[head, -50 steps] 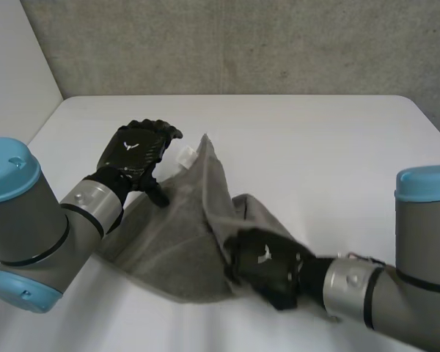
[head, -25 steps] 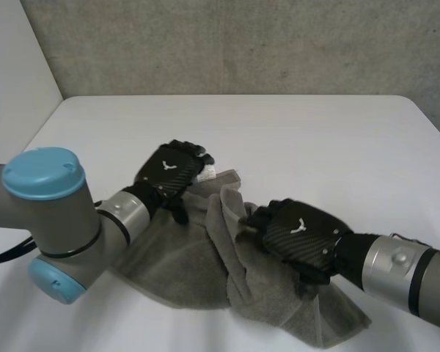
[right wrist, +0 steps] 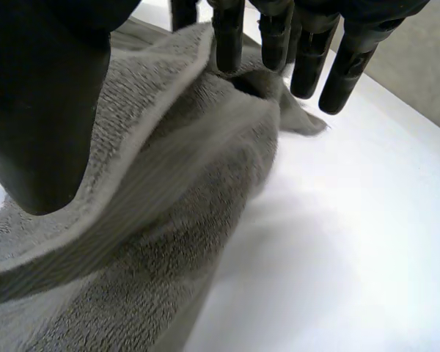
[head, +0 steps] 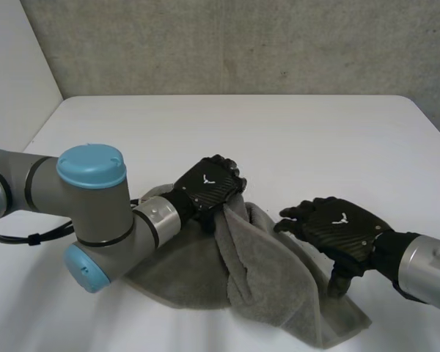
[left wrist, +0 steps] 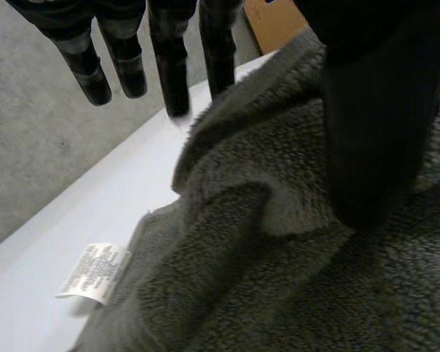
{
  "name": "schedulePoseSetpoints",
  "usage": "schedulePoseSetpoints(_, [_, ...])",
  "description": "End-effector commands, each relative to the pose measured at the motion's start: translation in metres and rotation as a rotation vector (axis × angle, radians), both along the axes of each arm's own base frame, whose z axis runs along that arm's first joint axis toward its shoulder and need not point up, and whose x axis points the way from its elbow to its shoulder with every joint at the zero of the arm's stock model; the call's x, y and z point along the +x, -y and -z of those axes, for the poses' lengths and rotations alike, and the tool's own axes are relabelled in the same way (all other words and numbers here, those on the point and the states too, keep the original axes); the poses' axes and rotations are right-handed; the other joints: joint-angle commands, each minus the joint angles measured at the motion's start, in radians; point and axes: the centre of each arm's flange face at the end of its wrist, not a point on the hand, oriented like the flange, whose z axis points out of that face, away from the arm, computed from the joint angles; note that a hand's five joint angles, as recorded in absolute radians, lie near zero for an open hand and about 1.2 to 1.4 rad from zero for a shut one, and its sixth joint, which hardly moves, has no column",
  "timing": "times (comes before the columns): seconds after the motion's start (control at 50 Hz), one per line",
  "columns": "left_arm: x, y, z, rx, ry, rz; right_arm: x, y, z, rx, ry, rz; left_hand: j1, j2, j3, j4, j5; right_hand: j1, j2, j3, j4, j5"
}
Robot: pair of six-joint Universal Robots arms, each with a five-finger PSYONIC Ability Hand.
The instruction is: Fold the towel.
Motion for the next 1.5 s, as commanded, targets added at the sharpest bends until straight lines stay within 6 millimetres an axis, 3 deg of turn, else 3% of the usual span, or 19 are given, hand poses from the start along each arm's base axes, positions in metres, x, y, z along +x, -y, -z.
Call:
schedulePoseSetpoints(0.02, [-0.006, -0.009, 0.003, 0.018, 0.010, 0.027, -0.013, 0.004, 0.007, 0.164, 0.093, 0.150, 0.577, 0.572, -0.051, -0.059, 0.567, -0.074, -0.079, -0.043, -0.076, -0.062])
schedulePoseSetpoints(0.12, [-0.006, -0.010, -0.002, 0.009, 0.005, 0.026, -0.016, 0.002, 0.018, 0.254, 0.153, 0.222, 0.883, 0.878, -0.051, -0.059, 0.873, -0.074, -0.079, -0.043, -0.076, -0.062])
schedulePoseSetpoints(0.3, [0.001, -0.006, -0.020, -0.019, -0.010, -0.003, -0.015, 0.001, 0.030, 0.365, 0.273, 0.323, 0.883, 0.879, -0.051, -0.059, 0.874, -0.074, -0.079, -0.043, -0.076, -0.062])
schedulePoseSetpoints(0.52, [0.029, 0.005, -0.042, -0.010, 0.034, -0.170, -0.006, 0.000, 0.029, 0.394, 0.333, 0.328, 0.883, 0.879, -0.051, -0.059, 0.874, -0.074, -0.079, -0.043, -0.076, -0.062])
schedulePoseSetpoints(0.68, [0.045, 0.000, -0.051, -0.005, 0.042, -0.232, 0.020, -0.007, 0.056, 0.461, 0.296, 0.324, 0.883, 0.879, -0.051, -0.059, 0.874, 0.282, 0.277, -0.043, -0.076, 0.294])
schedulePoseSetpoints(0.8, [0.060, -0.006, -0.055, 0.008, 0.048, -0.271, 0.029, -0.012, 0.077, 0.509, 0.237, 0.317, 0.883, 0.879, -0.051, -0.059, 0.874, 0.274, 0.269, -0.043, -0.076, 0.286])
schedulePoseSetpoints(0.88, [0.065, -0.012, -0.057, 0.013, 0.050, -0.279, 0.032, -0.013, 0.080, 0.513, 0.230, 0.309, 0.883, 0.879, -0.051, -0.059, 0.874, 0.309, 0.304, -0.043, -0.076, 0.321])
schedulePoseSetpoints(0.9, [0.065, -0.012, -0.057, 0.013, 0.050, -0.279, 0.032, -0.012, 0.080, 0.509, 0.232, 0.308, 0.883, 0.879, -0.051, -0.059, 0.874, 0.419, 0.415, -0.043, -0.076, 0.431])
schedulePoseSetpoints(0.92, [0.067, -0.012, -0.057, 0.015, 0.052, -0.285, 0.032, -0.012, 0.080, 0.504, 0.233, 0.310, 0.883, 0.879, -0.051, -0.059, 0.874, 0.679, 0.675, -0.043, -0.076, 0.691])
schedulePoseSetpoints(0.94, [0.071, -0.012, -0.057, 0.019, 0.055, -0.297, 0.032, -0.012, 0.080, 0.504, 0.233, 0.310, 0.883, 0.879, -0.051, -0.059, 0.874, 0.682, 0.677, -0.043, -0.076, 0.694])
schedulePoseSetpoints(0.96, [0.071, -0.012, -0.057, 0.019, 0.055, -0.297, 0.032, -0.012, 0.080, 0.497, 0.235, 0.308, 0.883, 0.879, -0.051, -0.059, 0.874, 0.952, 0.948, -0.043, -0.076, 0.964])
schedulePoseSetpoints(0.98, [0.075, -0.011, -0.057, 0.021, 0.056, -0.309, 0.032, -0.012, 0.078, 0.493, 0.240, 0.302, 0.883, 0.879, -0.051, -0.059, 0.874, 1.146, 1.141, -0.043, -0.076, 1.157])
schedulePoseSetpoints(1.1, [0.094, -0.009, -0.061, 0.042, 0.065, -0.360, 0.032, -0.010, 0.061, 0.451, 0.271, 0.270, 0.883, 0.879, -0.051, -0.059, 0.874, 1.147, 1.143, -0.043, -0.076, 1.159])
schedulePoseSetpoints(1.2, [0.102, -0.009, -0.062, 0.054, 0.072, -0.382, 0.036, -0.003, 0.030, 0.332, 0.234, 0.163, 0.883, 0.879, -0.051, -0.059, 0.874, 1.147, 1.143, -0.043, -0.076, 1.159])
schedulePoseSetpoints(1.32, [0.099, 0.005, -0.075, 0.001, 0.040, -0.388, 0.040, 0.021, -0.001, 0.229, 0.210, 0.120, 0.883, 0.879, -0.051, -0.059, 0.874, 1.147, 1.143, -0.043, -0.076, 1.159])
schedulePoseSetpoints(1.36, [0.096, 0.014, -0.083, -0.027, 0.025, -0.394, 0.053, 0.047, -0.023, 0.143, 0.230, 0.105, 0.883, 0.879, -0.051, -0.059, 0.874, 1.147, 1.143, -0.043, -0.076, 1.159])
schedulePoseSetpoints(1.38, [0.096, 0.014, -0.083, -0.028, 0.025, -0.395, 0.053, 0.047, -0.024, 0.142, 0.230, 0.105, 0.883, 0.879, -0.051, -0.059, 0.874, 1.147, 1.143, -0.043, -0.076, 1.159])
schedulePoseSetpoints(1.42, [0.082, 0.032, -0.093, -0.072, 0.000, -0.380, 0.070, 0.061, -0.048, 0.099, 0.268, 0.076, 0.883, 0.879, -0.051, -0.059, 0.874, 1.147, 1.143, -0.043, -0.076, 1.159])
schedulePoseSetpoints(1.5, [0.074, 0.038, -0.107, -0.100, -0.016, -0.382, 0.078, 0.053, -0.046, 0.144, 0.249, 0.066, 0.883, 0.879, -0.051, -0.059, 0.874, 1.147, 1.143, -0.043, -0.076, 1.159])
